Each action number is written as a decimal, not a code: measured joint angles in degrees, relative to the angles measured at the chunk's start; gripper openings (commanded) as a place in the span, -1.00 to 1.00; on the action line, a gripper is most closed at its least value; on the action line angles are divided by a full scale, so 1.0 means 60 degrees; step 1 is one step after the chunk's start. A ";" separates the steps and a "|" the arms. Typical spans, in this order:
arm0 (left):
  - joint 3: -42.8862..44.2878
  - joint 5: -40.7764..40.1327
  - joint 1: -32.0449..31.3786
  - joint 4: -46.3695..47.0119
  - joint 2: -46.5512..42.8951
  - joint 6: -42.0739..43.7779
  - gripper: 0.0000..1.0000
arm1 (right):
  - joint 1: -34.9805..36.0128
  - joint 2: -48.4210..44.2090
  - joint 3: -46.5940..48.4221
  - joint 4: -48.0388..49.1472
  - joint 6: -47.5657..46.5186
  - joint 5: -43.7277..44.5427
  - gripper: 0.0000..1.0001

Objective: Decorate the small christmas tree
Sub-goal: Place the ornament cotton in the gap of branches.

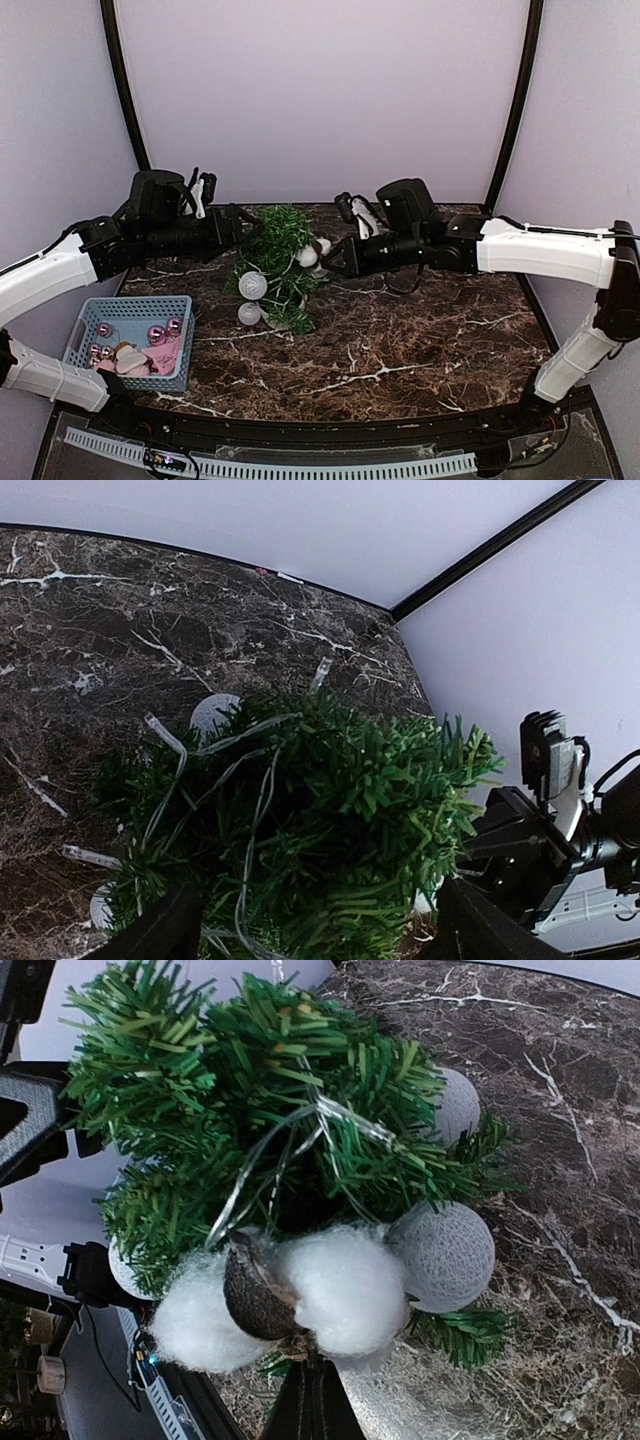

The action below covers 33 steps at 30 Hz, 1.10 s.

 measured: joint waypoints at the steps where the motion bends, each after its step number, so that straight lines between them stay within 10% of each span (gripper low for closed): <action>1: -0.0033 0.0000 0.0011 0.0000 0.0000 0.0004 0.50 | 0.0000 0.0040 0.0098 0.0000 -0.0004 -0.0018 -1.00; 33: -0.0208 0.0135 0.0076 -0.0004 0.0175 0.0098 -0.96 | 0.0000 0.2120 0.2350 -0.1016 -0.1082 -0.0393 -1.00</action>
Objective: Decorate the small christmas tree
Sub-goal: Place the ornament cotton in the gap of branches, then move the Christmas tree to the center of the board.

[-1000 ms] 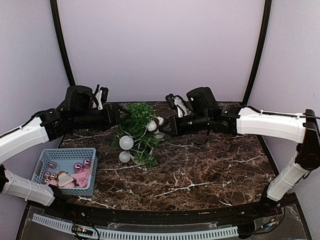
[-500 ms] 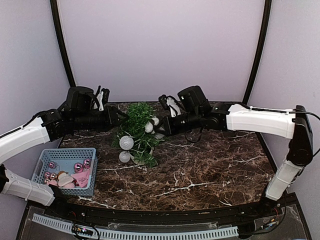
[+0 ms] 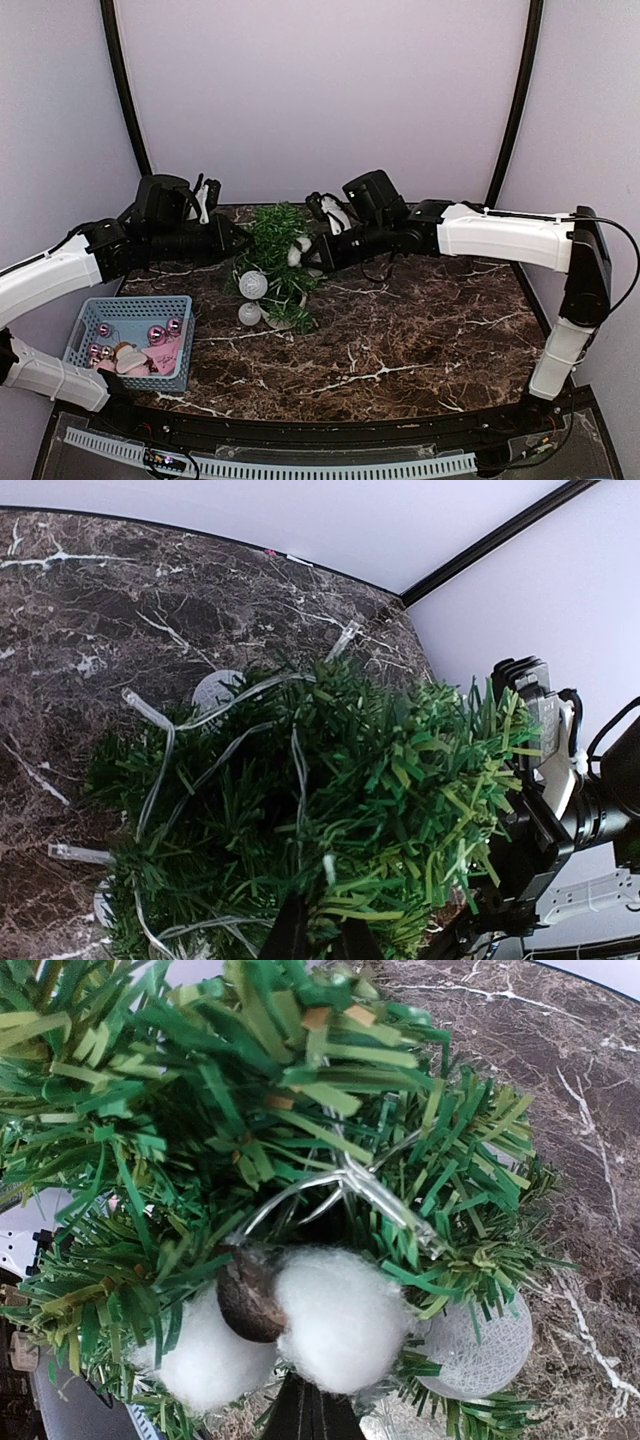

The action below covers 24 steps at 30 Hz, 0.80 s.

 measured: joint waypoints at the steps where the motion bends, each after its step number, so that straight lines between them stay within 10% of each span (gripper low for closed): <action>1: -0.0015 0.0004 0.0000 0.0000 0.0000 -0.0015 -1.00 | 0.0000 0.0000 0.0000 -0.0007 -0.0007 -0.0015 -1.00; 17: -0.0204 0.0033 0.0029 0.0346 0.0015 0.0117 -1.00 | -0.0073 -0.1931 -0.1031 -0.0284 -0.0047 0.1075 0.30; 24: -0.0455 0.0044 0.0069 0.0488 -0.0186 0.0113 -1.00 | -0.0106 -0.2710 -0.1093 -0.0266 -0.0106 0.1749 0.13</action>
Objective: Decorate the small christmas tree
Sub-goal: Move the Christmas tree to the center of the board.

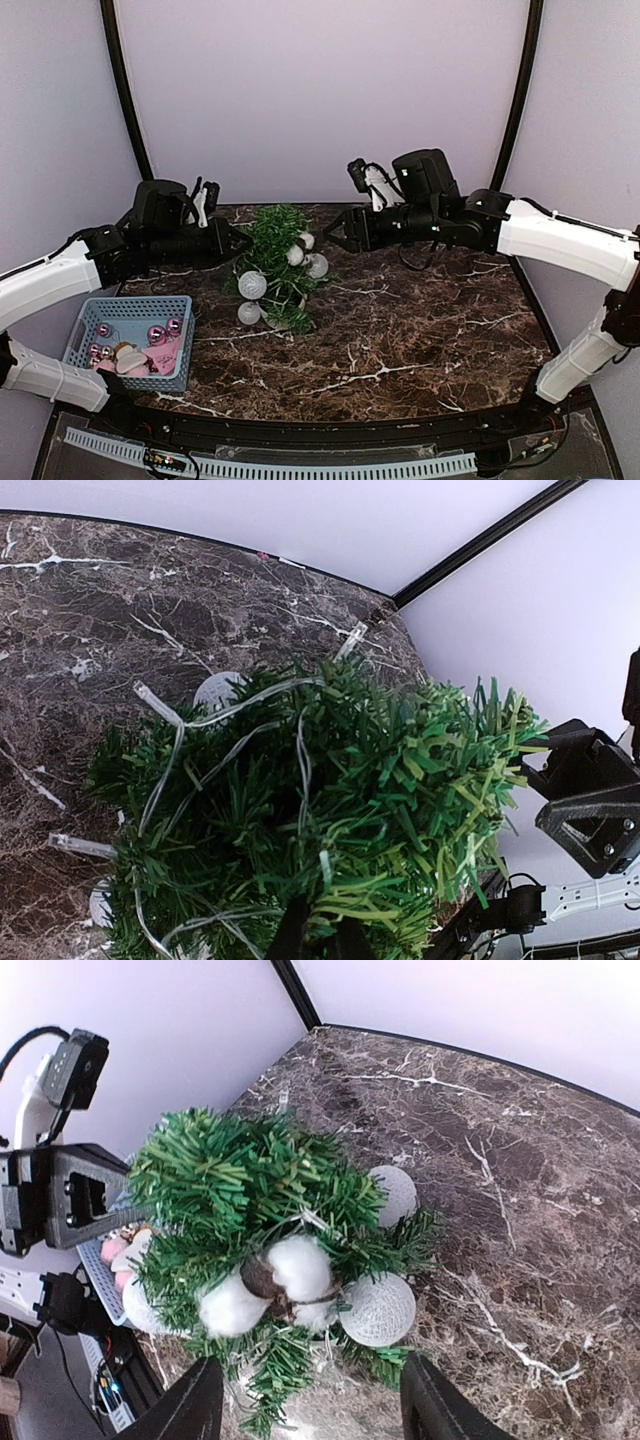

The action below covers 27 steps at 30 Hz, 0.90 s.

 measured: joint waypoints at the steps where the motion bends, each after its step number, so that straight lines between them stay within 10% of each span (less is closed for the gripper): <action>1: -0.0029 0.0004 0.0000 0.0004 -0.0033 0.0000 -1.00 | 0.0004 0.0036 0.0051 -0.0004 -0.0047 0.0007 0.08; 14: -0.0186 0.0036 0.0004 0.0066 -0.0182 -0.0004 -1.00 | 0.0739 0.2004 0.2401 0.0612 -0.0503 0.0426 0.13; 27: -0.0189 0.0076 0.0011 0.0069 -0.0197 0.0029 -1.00 | 0.1031 0.3220 0.3450 0.0849 -0.1457 0.1322 -1.00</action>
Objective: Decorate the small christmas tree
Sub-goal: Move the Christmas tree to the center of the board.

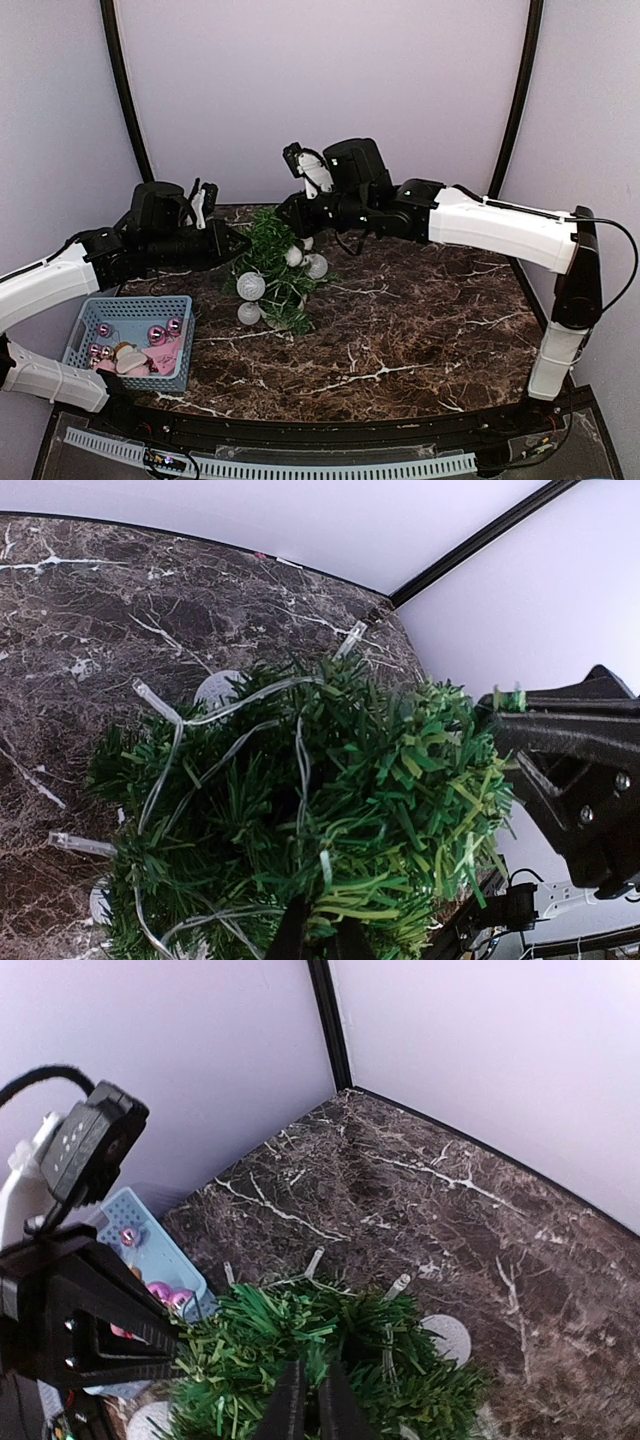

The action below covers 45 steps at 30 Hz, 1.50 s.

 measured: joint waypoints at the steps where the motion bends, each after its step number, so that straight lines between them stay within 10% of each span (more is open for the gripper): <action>1: 0.0000 0.0022 0.0000 0.0000 0.0000 0.0025 -1.00 | 0.0007 0.0004 0.0000 0.0007 -0.0022 -0.0015 -1.00; 34: 0.4699 0.2262 -0.0539 0.0415 0.5308 0.2495 -0.97 | -0.1144 -0.2809 -0.2739 -0.0565 0.0594 0.2371 -0.96; 45: 0.4845 0.1661 -0.0597 -0.0069 0.5297 0.2739 0.30 | -0.1184 -0.3147 -0.2954 -0.0572 0.0907 0.2266 0.09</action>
